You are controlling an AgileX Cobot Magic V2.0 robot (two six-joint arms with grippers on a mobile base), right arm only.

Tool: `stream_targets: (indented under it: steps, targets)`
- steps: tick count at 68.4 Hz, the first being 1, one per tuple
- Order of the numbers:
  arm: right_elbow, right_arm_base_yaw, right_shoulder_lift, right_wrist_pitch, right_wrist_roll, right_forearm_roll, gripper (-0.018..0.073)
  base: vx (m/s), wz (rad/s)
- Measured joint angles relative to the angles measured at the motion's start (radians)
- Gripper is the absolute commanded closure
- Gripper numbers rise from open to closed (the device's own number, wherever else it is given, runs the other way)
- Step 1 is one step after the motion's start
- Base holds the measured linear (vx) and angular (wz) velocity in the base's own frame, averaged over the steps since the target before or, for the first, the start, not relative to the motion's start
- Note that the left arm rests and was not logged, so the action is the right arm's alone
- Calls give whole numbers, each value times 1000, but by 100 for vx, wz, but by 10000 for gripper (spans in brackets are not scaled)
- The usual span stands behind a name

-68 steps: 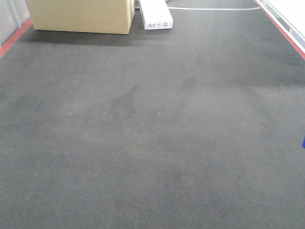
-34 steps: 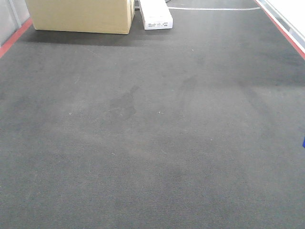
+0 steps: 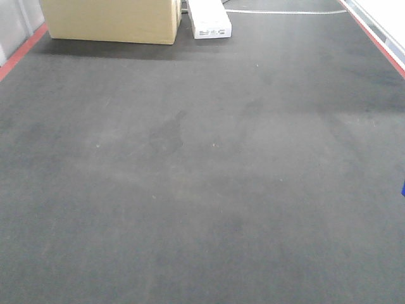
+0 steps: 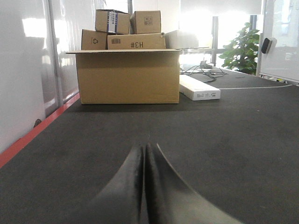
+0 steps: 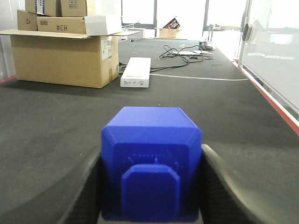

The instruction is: Pour parts from conveyor to right shelf

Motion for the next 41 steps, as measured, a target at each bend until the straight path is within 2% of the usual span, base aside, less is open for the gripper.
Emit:
stream_targets:
  steps: [19, 41]
  targets:
    - [1, 0, 0, 0, 0, 0, 564, -23, -4]
    - [1, 0, 0, 0, 0, 0, 564, -35, 4]
